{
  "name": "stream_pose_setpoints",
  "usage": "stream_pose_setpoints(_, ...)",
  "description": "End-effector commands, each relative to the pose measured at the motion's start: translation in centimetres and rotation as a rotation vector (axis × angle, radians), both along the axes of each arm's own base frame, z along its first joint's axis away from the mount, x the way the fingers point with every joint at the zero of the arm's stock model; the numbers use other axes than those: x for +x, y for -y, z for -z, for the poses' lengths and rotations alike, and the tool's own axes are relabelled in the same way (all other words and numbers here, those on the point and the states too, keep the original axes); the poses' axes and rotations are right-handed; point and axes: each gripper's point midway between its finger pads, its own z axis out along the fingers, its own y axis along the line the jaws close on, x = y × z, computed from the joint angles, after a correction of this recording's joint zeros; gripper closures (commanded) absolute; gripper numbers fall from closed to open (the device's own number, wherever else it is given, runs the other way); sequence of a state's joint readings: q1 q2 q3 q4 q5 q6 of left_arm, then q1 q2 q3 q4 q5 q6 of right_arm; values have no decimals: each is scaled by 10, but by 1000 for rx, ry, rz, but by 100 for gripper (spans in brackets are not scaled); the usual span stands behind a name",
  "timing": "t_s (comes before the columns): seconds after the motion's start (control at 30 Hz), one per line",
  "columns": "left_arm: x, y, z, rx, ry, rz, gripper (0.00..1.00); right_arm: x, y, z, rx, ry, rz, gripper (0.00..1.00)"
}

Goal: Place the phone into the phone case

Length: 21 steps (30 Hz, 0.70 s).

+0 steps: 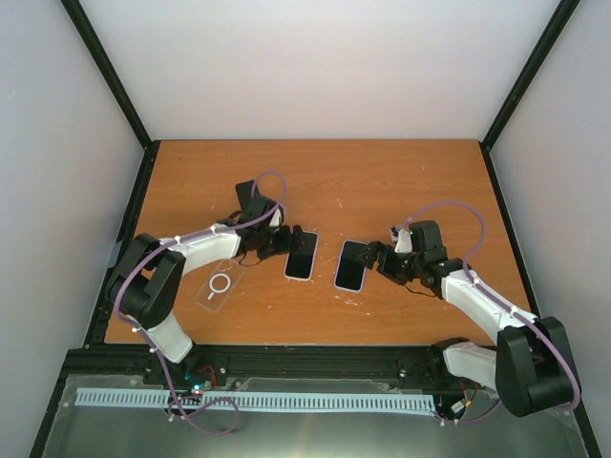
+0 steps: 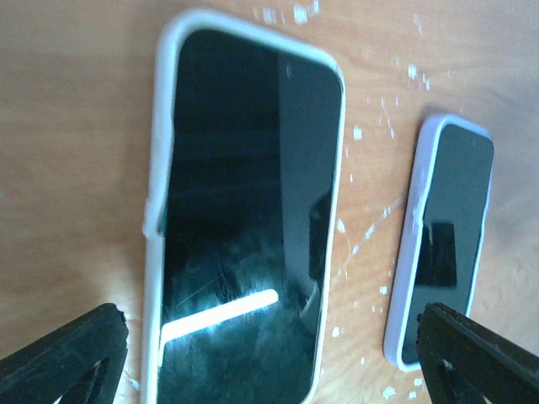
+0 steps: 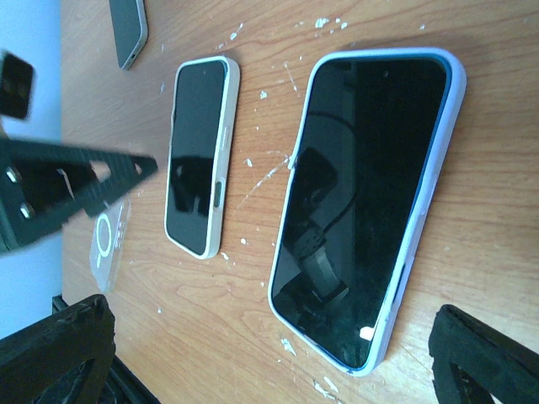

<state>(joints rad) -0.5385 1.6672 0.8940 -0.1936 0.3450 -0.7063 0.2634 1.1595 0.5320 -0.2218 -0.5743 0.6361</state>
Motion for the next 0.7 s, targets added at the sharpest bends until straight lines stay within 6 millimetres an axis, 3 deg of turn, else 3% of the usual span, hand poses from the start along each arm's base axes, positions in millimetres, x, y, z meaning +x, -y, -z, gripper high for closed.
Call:
stream_pose_setpoints(0.0, 50, -32, -31, 179, 110, -147, 1, -4, -1, -5, 21, 29, -10, 0)
stream_pose_setpoints(0.23, 109, -99, -36, 399, 131, -340, 1, -3, -1, -15, 31, 54, -4, 0)
stream_pose_setpoints(0.37, 135, -125, -34, 506, 130, -405, 0, -1, -2, -19, 34, 57, -2, 0)
stream_pose_setpoints(0.67, 172, -154, -14, 544, 89, -490, 0, -2, -2, -19, 7, 66, -24, 0)
